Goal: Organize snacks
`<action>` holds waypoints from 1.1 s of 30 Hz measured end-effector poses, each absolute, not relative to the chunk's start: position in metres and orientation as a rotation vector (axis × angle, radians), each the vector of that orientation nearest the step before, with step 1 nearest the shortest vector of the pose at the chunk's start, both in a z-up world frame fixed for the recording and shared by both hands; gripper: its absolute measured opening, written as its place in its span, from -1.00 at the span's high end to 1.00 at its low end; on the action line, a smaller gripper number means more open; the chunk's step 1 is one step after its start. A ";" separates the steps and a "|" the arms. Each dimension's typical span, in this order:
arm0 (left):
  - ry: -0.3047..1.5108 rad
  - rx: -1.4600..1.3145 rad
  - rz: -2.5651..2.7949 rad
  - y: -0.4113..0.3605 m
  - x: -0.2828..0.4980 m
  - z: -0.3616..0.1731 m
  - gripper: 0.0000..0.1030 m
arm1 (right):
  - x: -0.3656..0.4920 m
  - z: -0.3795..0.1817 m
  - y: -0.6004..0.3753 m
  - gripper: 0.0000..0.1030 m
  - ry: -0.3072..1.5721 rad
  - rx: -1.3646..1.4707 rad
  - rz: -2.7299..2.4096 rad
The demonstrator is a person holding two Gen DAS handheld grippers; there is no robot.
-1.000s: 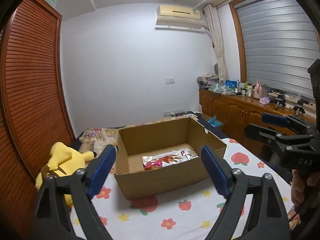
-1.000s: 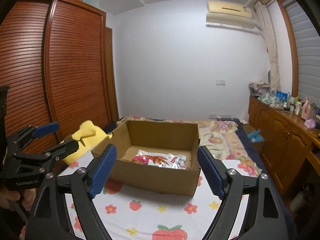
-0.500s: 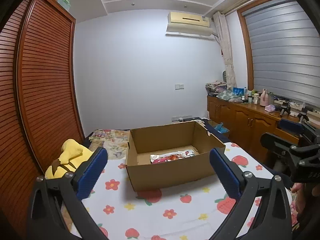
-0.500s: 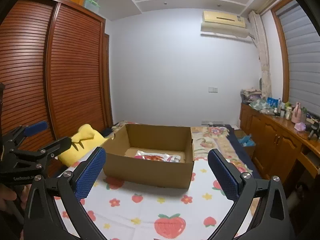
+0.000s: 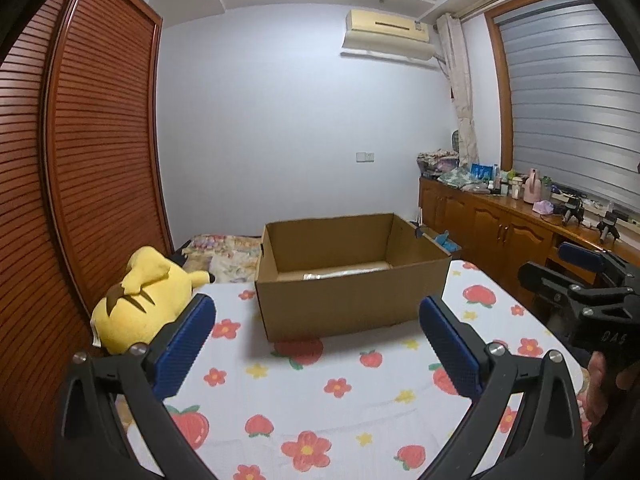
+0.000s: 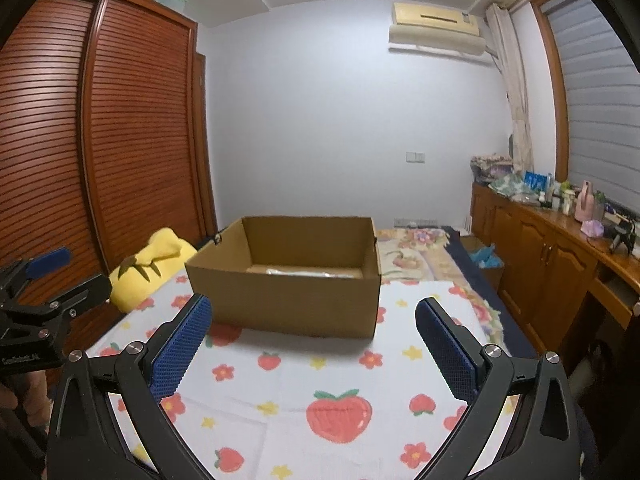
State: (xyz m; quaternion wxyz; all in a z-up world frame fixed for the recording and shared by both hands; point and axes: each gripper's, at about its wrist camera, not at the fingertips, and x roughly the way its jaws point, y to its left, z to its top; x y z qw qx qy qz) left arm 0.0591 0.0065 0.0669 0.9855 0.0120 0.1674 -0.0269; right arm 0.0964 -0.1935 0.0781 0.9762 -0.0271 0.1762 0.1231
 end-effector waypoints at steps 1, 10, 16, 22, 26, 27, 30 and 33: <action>0.339 0.023 -0.052 0.007 0.059 0.065 -0.99 | 0.097 0.077 -0.194 -1.00 0.358 -0.055 0.247; 0.357 0.020 -0.049 0.007 0.061 0.059 -0.99 | 0.093 0.075 -0.198 -1.00 0.357 -0.056 0.238; 0.362 0.025 -0.051 0.006 0.060 0.058 -0.99 | 0.092 0.076 -0.198 -1.00 0.359 -0.055 0.237; 0.364 0.030 -0.053 0.005 0.058 0.058 -0.99 | 0.092 0.076 -0.198 -1.00 0.360 -0.053 0.239; 0.362 0.030 -0.054 0.005 0.058 0.059 -0.99 | 0.092 0.076 -0.198 -1.00 0.360 -0.052 0.240; 0.361 0.030 -0.055 0.005 0.057 0.059 -0.99 | 0.092 0.075 -0.198 -1.00 0.361 -0.050 0.242; 0.359 0.027 -0.056 0.006 0.056 0.060 -0.99 | 0.090 0.075 -0.199 -1.00 0.364 -0.044 0.248; 0.355 0.027 -0.058 0.006 0.053 0.061 -0.99 | 0.088 0.076 -0.198 -1.00 0.361 -0.046 0.248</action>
